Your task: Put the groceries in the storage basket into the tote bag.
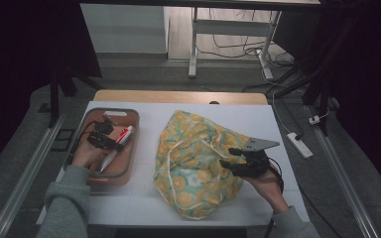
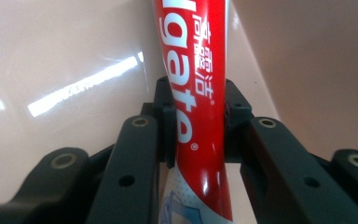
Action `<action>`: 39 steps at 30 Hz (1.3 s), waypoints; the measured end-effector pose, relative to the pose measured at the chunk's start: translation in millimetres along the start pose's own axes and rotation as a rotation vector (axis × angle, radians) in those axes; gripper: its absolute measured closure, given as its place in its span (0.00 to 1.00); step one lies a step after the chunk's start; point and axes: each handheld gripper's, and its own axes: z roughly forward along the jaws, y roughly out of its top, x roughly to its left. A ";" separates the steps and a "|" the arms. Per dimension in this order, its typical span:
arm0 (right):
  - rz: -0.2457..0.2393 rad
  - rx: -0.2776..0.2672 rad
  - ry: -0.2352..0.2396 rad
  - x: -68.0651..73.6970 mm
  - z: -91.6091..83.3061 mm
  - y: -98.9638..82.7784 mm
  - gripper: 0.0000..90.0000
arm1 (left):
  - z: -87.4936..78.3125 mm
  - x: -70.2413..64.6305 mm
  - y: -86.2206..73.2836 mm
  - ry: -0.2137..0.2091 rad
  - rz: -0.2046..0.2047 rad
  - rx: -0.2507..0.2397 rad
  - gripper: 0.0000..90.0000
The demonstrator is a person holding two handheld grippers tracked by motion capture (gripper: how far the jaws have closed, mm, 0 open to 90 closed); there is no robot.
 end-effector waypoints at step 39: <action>0.130 0.137 -0.107 48.7 -12.8 0.5 0.42 | -103.4 -113.3 -10.3 -0.245 0.346 -0.384 0.82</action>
